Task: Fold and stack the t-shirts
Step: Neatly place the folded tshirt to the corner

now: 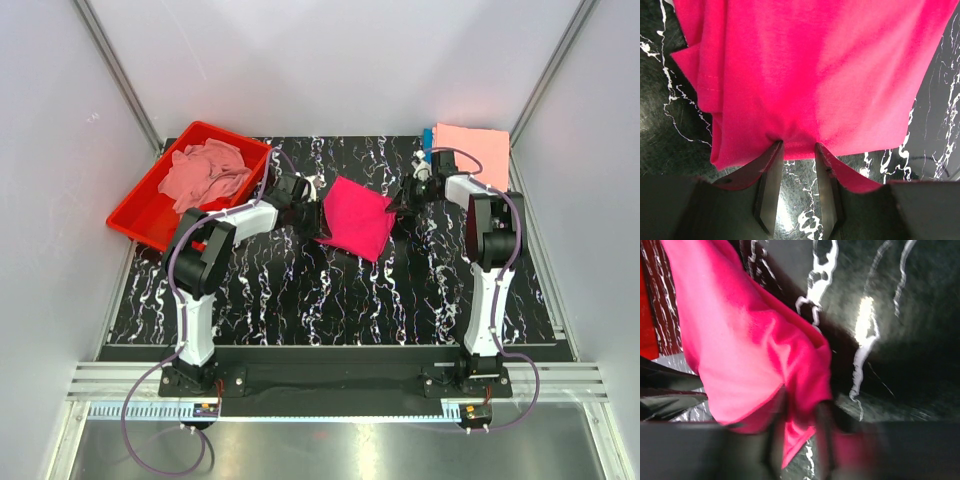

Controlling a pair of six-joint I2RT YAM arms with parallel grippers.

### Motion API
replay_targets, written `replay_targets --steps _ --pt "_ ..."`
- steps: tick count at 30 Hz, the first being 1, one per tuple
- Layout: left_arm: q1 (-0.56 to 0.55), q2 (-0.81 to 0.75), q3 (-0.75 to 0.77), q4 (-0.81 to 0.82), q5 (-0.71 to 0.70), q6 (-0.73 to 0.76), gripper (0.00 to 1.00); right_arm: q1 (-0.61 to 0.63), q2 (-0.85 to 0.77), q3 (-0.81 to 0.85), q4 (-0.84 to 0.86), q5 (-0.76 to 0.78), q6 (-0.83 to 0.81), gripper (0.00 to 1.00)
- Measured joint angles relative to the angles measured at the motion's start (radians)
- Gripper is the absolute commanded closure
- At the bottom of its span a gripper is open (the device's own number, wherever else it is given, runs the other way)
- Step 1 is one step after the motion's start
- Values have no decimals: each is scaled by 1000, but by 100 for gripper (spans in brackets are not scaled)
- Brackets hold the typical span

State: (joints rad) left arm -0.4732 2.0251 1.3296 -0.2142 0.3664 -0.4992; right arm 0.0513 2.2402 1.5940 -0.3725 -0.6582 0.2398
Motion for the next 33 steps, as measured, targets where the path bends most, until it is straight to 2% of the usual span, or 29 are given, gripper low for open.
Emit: replay_targets --steps 2,5,8,13,19,27,33 --pt "0 0 0 -1 -1 -8 63 -5 0 -11 2 -3 2 100" --pt "0 -10 -4 -11 -2 -20 60 -7 -3 -13 5 -7 3 100" --pt "0 -76 -14 -97 -22 -23 57 -7 -26 -13 -1 18 -2 100" --pt "0 -297 22 -286 -93 36 53 -6 -134 -18 -41 80 -23 100" --pt "0 -514 49 -368 -159 117 52 5 -296 -25 -102 200 -83 100" --pt "0 -574 -77 -404 -222 180 52 8 -316 77 -217 390 -186 100" --pt "0 -575 -96 -420 -222 193 51 8 -314 206 -297 466 -276 100"
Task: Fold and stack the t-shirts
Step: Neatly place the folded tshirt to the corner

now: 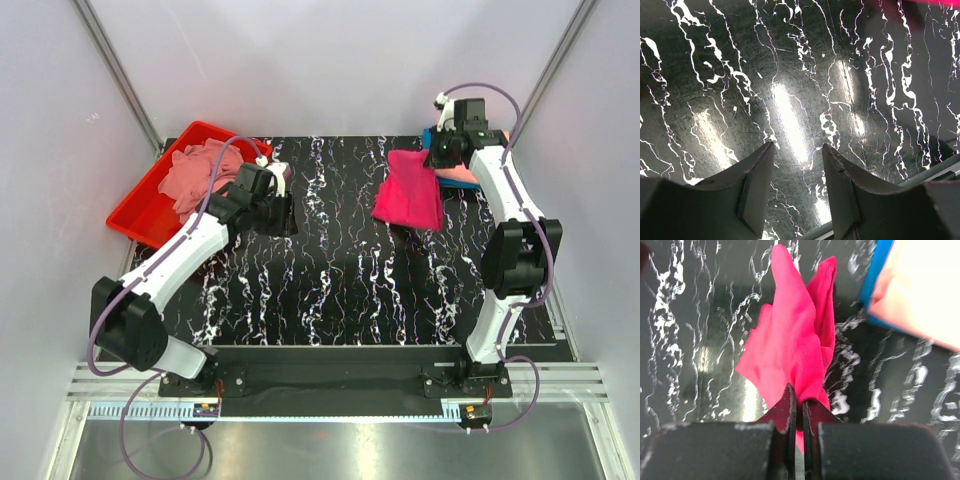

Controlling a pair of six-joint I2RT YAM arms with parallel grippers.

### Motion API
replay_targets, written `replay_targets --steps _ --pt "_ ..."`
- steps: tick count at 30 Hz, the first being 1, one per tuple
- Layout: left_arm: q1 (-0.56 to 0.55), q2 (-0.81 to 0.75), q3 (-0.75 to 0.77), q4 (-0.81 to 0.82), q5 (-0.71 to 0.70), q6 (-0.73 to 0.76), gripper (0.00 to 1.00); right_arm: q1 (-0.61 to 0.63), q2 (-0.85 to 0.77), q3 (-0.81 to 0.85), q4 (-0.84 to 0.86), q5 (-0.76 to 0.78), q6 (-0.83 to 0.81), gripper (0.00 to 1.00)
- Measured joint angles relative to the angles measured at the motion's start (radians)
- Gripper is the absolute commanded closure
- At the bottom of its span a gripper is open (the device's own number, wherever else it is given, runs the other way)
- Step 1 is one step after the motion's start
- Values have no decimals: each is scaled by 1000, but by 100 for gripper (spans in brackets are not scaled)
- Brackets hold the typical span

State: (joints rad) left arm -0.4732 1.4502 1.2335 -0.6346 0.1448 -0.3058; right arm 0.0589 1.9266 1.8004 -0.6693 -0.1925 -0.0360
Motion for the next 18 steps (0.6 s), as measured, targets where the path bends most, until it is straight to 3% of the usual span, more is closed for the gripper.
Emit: replay_targets --steps 6,18 --pt "0 -8 0 0 17 3 51 -1 15 137 -41 73 -71 100" --pt "0 -30 -6 9 71 3 51 -40 206 511 -197 102 -145 100"
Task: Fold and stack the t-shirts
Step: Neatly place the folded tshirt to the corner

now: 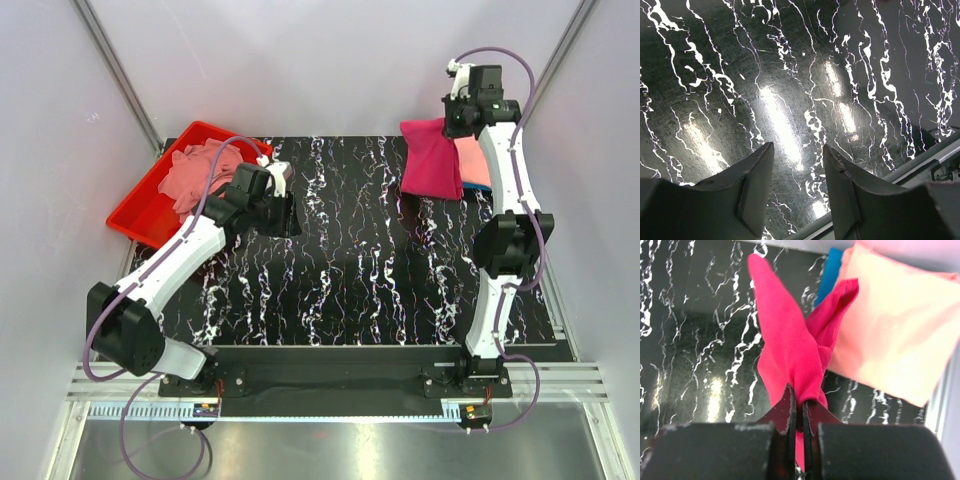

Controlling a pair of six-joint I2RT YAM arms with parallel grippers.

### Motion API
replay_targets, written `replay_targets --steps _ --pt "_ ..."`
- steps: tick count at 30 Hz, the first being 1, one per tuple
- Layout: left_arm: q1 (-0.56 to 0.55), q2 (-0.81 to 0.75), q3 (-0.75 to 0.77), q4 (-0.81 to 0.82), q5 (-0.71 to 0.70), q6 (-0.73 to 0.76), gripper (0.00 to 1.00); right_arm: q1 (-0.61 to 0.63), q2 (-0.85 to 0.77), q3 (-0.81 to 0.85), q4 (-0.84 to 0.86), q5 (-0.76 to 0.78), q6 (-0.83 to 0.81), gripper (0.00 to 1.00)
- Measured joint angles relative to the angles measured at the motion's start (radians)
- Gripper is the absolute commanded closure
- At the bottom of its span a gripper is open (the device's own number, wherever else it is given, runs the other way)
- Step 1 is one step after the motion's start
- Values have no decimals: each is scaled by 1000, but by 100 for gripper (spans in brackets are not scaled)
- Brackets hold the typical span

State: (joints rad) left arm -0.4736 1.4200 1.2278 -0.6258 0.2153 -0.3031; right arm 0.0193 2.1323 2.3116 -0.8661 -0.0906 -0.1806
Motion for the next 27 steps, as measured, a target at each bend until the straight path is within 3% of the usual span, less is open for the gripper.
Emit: replay_targets --steps 14,27 --pt "-1 -6 -11 9 24 -1 51 -139 47 201 -66 -96 -43 100" --pt "-1 -6 -11 15 36 -4 51 -299 368 346 124 -228 -1 100"
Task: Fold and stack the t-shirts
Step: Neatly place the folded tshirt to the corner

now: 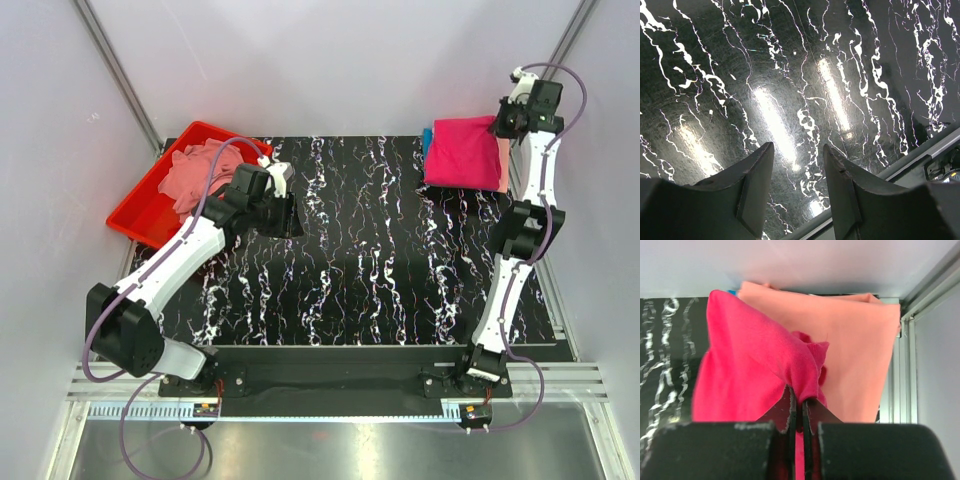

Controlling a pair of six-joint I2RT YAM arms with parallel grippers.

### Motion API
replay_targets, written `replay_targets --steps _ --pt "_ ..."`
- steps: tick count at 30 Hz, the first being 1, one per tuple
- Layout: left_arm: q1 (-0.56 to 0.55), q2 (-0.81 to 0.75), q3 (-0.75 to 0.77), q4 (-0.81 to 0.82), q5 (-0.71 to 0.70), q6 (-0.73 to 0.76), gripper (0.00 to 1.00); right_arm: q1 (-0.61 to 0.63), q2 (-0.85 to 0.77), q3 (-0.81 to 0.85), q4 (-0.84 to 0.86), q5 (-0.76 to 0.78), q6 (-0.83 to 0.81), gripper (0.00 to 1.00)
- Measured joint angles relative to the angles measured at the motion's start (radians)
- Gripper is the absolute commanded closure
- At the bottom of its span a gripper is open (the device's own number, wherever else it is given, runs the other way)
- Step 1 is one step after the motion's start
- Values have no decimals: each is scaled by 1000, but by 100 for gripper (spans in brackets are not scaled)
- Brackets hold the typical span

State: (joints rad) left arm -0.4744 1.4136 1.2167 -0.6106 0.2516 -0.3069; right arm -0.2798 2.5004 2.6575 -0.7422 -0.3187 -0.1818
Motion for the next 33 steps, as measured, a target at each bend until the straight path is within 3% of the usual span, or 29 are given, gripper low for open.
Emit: replay_targets --steps 16,25,26,27,28,31,32,33 --pt "0 14 -2 8 28 -7 50 -50 76 3 224 -69 27 100" --pt "0 19 -2 8 32 -6 50 -56 139 -14 319 -30 64 96" --pt "0 21 -2 8 32 -6 50 -57 140 -19 327 -22 72 91" --pt "0 23 -2 8 32 -6 50 -59 143 -20 334 -14 83 68" --pt "0 24 -2 8 32 -6 50 -61 145 -20 341 -9 92 58" --pt "0 26 -2 8 32 -6 49 -68 153 -19 386 17 117 46" --pt "0 27 -2 8 32 -6 48 -70 154 -19 398 21 126 33" --pt "0 27 -2 8 32 -6 48 -73 155 -15 410 23 140 14"
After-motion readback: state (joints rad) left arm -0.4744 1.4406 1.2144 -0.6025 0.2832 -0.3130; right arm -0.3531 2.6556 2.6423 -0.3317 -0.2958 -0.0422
